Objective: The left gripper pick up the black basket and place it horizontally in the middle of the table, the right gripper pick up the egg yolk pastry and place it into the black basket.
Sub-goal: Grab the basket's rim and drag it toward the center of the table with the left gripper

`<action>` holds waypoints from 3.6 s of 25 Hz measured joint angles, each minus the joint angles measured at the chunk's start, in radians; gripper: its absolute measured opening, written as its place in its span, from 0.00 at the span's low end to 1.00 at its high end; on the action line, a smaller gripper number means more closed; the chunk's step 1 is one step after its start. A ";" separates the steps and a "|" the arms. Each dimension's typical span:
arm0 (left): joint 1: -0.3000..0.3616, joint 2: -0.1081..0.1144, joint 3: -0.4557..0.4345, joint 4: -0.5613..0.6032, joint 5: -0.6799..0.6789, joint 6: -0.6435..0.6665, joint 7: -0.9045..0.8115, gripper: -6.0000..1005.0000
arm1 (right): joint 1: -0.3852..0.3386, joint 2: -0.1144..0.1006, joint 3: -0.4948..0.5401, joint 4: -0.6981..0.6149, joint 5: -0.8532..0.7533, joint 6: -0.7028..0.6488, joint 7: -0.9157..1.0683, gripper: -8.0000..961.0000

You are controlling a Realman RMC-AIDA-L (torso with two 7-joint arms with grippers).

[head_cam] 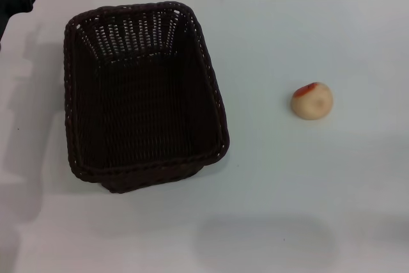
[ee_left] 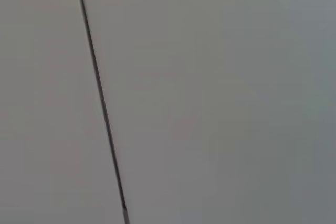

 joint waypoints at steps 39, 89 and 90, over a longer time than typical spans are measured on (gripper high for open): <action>-0.250 -0.033 -0.372 -0.644 0.321 -1.918 -0.292 0.72 | 0.001 0.000 0.000 -0.006 0.000 0.022 -0.006 0.76; -0.415 -0.033 -0.165 -0.677 0.285 -1.874 0.138 0.27 | -0.018 0.000 -0.007 -0.018 0.000 -0.016 -0.009 0.76; -0.452 -0.032 -0.181 -0.672 0.283 -1.873 0.171 0.27 | -0.020 0.000 -0.006 -0.016 0.000 -0.021 -0.009 0.76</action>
